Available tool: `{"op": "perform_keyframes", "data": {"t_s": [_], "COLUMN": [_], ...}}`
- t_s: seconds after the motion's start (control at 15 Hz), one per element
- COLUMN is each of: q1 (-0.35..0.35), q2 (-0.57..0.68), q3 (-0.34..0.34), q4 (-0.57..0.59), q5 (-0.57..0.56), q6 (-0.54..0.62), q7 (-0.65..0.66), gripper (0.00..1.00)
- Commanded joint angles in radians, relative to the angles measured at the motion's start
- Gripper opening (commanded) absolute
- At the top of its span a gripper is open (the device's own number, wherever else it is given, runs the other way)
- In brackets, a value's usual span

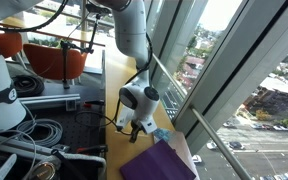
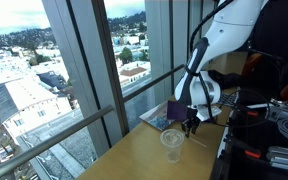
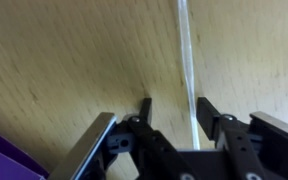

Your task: Lift the straw from the table and put it in the cup

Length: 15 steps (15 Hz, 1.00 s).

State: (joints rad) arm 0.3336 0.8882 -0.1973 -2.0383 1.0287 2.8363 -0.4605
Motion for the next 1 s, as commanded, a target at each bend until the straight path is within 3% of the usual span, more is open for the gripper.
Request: {"op": "perform_keyframes", "data": {"t_s": [0.0, 0.2, 0.53, 0.6, 0.73, 0.93], "q1": [-0.016, -0.016, 0.011, -0.058, -0.019, 0.026], "q2": [0.024, 0.023, 0.012, -0.042, -0.123, -0.267], "q3": [0.012, 0.015, 0.001, 0.078, 0.065, 0.027], "q4": [0.025, 0.027, 0.022, -0.029, -0.102, -0.178], "q5": [0.011, 0.011, 0.001, -0.140, -0.255, -0.471], "q6": [0.022, 0.031, 0.044, 0.102, 0.096, -0.025], "q7": [-0.019, -0.017, 0.011, 0.116, 0.250, 0.506], "gripper": [0.19, 0.00, 0.00, 0.00, 0.00, 0.00]}}
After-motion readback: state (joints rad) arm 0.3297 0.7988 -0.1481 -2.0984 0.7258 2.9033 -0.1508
